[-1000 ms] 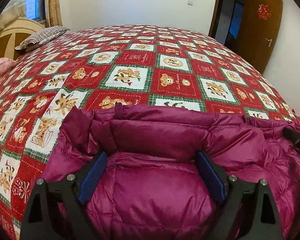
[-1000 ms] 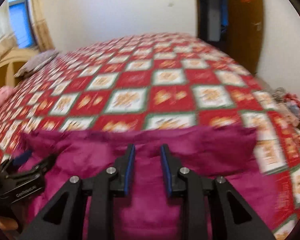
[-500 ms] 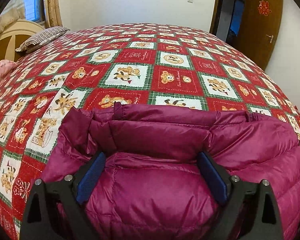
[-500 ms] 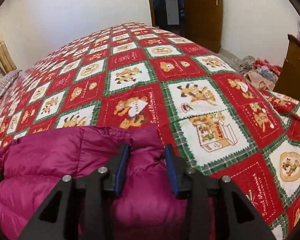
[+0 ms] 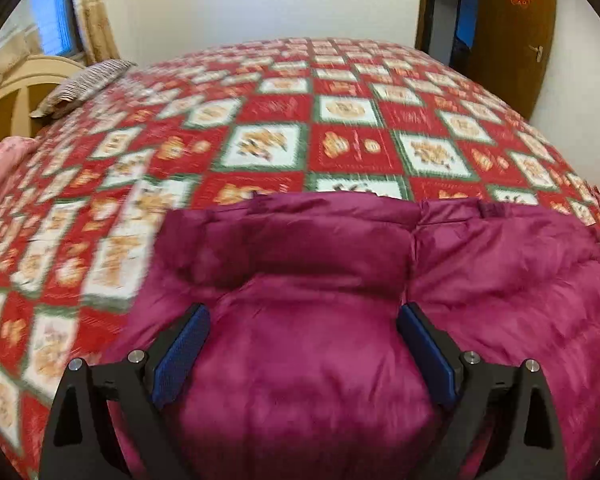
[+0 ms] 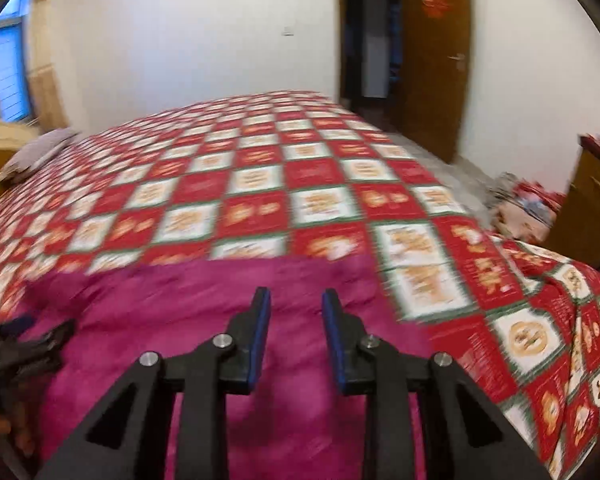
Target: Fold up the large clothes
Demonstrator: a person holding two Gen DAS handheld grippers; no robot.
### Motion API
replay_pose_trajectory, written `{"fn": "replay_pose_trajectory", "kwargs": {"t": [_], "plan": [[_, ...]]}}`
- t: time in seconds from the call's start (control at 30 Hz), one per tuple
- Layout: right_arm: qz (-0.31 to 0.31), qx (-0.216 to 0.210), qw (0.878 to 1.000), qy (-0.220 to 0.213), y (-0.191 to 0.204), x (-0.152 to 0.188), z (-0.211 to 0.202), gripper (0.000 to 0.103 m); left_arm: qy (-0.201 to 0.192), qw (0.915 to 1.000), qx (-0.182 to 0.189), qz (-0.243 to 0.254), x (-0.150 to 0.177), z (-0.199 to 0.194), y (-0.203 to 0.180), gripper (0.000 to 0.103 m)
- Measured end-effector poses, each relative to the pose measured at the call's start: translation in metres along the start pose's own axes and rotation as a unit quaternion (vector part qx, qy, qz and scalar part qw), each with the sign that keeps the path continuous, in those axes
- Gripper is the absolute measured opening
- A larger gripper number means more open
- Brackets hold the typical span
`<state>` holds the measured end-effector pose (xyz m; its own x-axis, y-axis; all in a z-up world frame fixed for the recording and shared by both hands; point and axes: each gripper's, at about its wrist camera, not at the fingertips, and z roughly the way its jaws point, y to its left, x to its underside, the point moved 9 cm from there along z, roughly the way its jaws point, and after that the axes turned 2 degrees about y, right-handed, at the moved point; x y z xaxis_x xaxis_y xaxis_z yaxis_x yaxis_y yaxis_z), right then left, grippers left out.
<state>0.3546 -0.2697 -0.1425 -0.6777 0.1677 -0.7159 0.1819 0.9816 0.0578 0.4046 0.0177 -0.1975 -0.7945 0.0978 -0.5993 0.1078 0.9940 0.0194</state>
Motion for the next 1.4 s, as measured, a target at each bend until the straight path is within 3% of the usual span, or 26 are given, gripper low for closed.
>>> {"fn": "replay_pose_trajectory", "kwargs": {"t": [0.13, 0.27, 0.33, 0.53, 0.67, 0.8, 0.97, 1.0, 1.1, 1.2, 1.33, 1.37, 1.4], "plan": [[-0.011, -0.063, 0.998, 0.009, 0.057, 0.028, -0.011, 0.030, -0.030, 0.9992, -0.003, -0.028, 0.019, -0.038, 0.023, 0.095], [-0.030, -0.090, 0.995, 0.012, 0.097, 0.047, -0.004, 0.029, -0.036, 0.9969, -0.033, -0.061, 0.046, -0.053, 0.060, 0.095], [-0.027, -0.096, 0.995, 0.026, 0.106, 0.057, 0.007, 0.029, -0.035, 0.9952, -0.029, -0.087, 0.056, -0.052, 0.073, 0.095], [-0.034, -0.085, 0.995, 0.043, 0.108, 0.076, 0.026, 0.028, -0.007, 0.9900, 0.017, -0.140, 0.072, -0.034, 0.086, 0.095], [-0.073, -0.091, 0.993, 0.028, 0.117, 0.083, 0.028, 0.028, -0.002, 0.9857, 0.046, -0.162, 0.079, -0.030, 0.083, 0.095], [-0.077, -0.088, 0.993, 0.023, 0.116, 0.084, 0.028, 0.028, 0.001, 0.9772, 0.082, -0.196, 0.090, -0.038, 0.083, 0.095], [-0.077, -0.087, 0.993, 0.022, 0.116, 0.084, 0.028, 0.028, -0.017, 0.9582, 0.124, -0.258, 0.107, -0.054, 0.089, 0.095], [-0.078, -0.087, 0.993, 0.022, 0.117, 0.084, 0.029, 0.028, -0.022, 0.9592, 0.120, -0.255, 0.108, -0.054, 0.088, 0.095], [-0.078, -0.087, 0.993, 0.021, 0.117, 0.084, 0.028, 0.028, -0.010, 0.9731, 0.086, -0.213, 0.104, -0.045, 0.079, 0.099], [-0.077, -0.089, 0.993, 0.021, 0.118, 0.084, 0.028, 0.028, -0.007, 0.9714, 0.084, -0.222, 0.096, -0.039, 0.079, 0.100], [-0.075, -0.092, 0.993, 0.020, 0.118, 0.084, 0.028, 0.028, -0.010, 0.9570, 0.144, -0.252, 0.087, -0.039, 0.077, 0.100], [-0.074, -0.093, 0.993, 0.020, 0.119, 0.085, 0.027, 0.028, -0.004, 0.9515, 0.183, -0.247, 0.084, -0.041, 0.066, 0.093], [-0.074, -0.093, 0.993, 0.020, 0.119, 0.085, 0.027, 0.028, 0.000, 0.9515, 0.193, -0.240, 0.084, -0.042, 0.060, 0.086]]}}
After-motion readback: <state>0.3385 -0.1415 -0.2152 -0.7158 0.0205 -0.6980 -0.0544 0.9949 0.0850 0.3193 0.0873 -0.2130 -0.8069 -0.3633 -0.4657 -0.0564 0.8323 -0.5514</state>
